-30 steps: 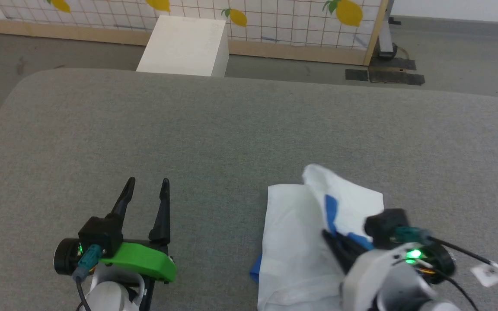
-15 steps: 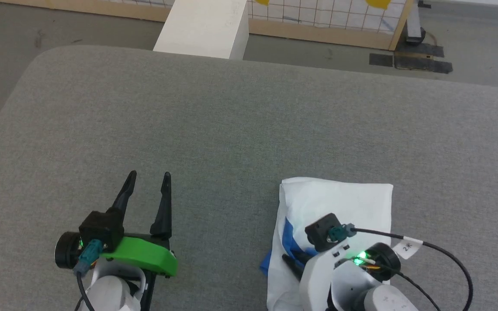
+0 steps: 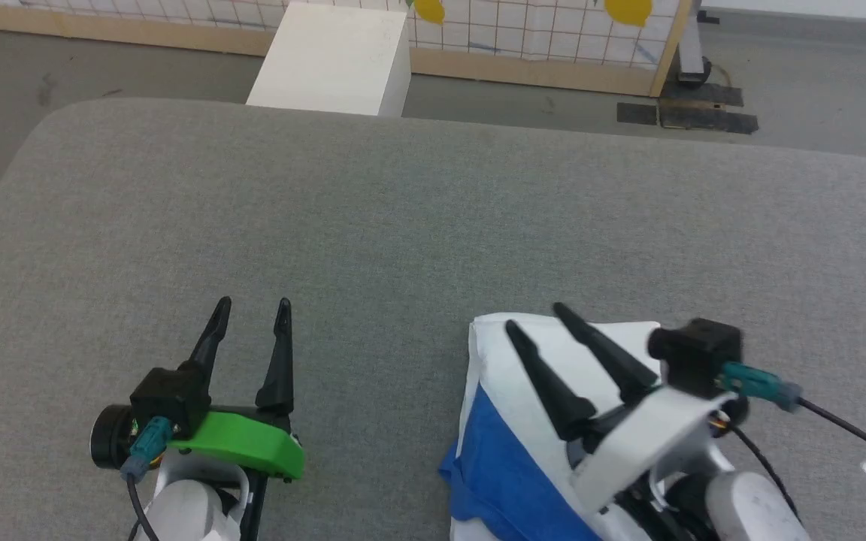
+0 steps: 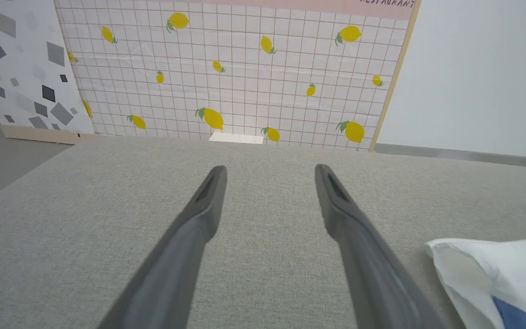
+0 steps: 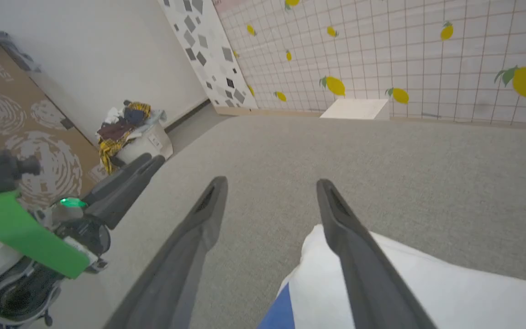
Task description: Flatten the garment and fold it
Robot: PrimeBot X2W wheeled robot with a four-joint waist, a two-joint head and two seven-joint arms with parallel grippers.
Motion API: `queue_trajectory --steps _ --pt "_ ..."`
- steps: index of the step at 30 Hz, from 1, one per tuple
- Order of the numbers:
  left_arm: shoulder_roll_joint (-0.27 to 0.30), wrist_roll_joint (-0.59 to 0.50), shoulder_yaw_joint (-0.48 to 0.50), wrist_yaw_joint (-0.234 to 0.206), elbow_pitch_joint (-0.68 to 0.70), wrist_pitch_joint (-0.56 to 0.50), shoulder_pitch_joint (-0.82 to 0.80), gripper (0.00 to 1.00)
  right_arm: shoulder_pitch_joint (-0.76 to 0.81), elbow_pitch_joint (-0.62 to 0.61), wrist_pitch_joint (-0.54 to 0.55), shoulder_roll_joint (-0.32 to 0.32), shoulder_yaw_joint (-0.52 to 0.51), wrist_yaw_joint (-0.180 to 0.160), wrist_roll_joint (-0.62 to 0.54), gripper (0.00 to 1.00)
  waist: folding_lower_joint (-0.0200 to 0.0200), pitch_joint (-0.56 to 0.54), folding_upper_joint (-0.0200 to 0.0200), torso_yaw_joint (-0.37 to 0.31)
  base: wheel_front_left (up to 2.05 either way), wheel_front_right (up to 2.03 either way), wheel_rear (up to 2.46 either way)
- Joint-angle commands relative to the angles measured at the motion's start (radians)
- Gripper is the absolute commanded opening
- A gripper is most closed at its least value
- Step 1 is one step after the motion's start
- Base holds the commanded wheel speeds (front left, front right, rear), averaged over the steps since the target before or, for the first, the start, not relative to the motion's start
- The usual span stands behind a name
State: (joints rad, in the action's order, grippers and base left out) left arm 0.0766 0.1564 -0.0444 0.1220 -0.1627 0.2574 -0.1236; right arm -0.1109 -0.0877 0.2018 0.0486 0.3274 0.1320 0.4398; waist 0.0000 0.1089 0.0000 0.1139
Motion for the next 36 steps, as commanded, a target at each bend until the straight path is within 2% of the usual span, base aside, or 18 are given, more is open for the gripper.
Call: queue_trajectory --steps 1,7,10,13,19,29,30,31,32,36 --pt "-0.004 -0.007 0.003 0.003 0.006 0.004 0.001 1.00 0.036 -0.025 -0.026 0.002 -0.027 -0.001 -0.008 1.00 0.0000 -0.009 0.0000 -0.009 0.00 0.00 0.00" --pt "-0.002 -0.008 0.003 0.005 0.012 0.004 0.012 1.00 0.133 -0.082 -0.104 0.002 -0.217 -0.001 -0.053 1.00 0.0000 -0.017 0.0000 -0.017 0.00 0.00 0.00" --pt "-0.002 -0.008 0.001 0.005 0.013 0.004 0.015 1.00 0.172 -0.043 -0.125 0.002 -0.314 -0.001 -0.056 1.00 0.0000 -0.020 0.0000 -0.016 0.00 0.00 0.00" --pt "-0.002 -0.007 0.000 0.006 0.012 0.004 0.017 1.00 0.197 0.034 -0.121 0.002 -0.361 -0.001 -0.020 1.00 0.0000 -0.022 0.0000 -0.014 0.00 0.00 0.00" --pt "-0.003 -0.007 -0.004 0.007 0.008 0.004 0.018 1.00 0.202 0.184 -0.002 0.002 -0.324 -0.001 0.035 1.00 0.0000 -0.021 0.0000 -0.006 0.00 0.00 0.00" --pt "-0.005 -0.005 -0.010 0.007 0.004 0.004 0.014 1.00 0.153 0.326 0.163 0.002 -0.292 -0.001 0.051 1.00 0.0000 -0.014 0.0000 0.013 0.00 0.00 0.00" --pt "-0.005 -0.005 -0.010 0.008 0.004 0.004 0.014 1.00 0.149 0.334 0.178 0.002 -0.289 -0.001 0.051 0.49 0.0000 -0.014 0.0000 0.013 0.00 0.00 0.00" --pt "-0.005 -0.005 -0.009 0.008 0.004 0.004 0.014 1.00 0.145 0.338 0.185 0.002 -0.289 -0.001 0.049 0.33 0.0000 -0.013 0.0000 0.013 0.00 0.00 0.00" --pt "-0.005 -0.005 -0.008 0.008 0.004 0.004 0.014 1.00 0.140 0.338 0.192 0.002 -0.288 -0.001 0.038 0.00 0.0000 -0.012 0.0000 0.012 0.00 0.00 0.00" --pt "-0.004 -0.005 0.008 0.006 0.012 0.004 0.018 1.00 0.104 0.308 0.220 0.002 -0.290 -0.001 -0.052 0.00 0.0000 -0.006 0.0000 -0.009 0.00 0.00 0.00"
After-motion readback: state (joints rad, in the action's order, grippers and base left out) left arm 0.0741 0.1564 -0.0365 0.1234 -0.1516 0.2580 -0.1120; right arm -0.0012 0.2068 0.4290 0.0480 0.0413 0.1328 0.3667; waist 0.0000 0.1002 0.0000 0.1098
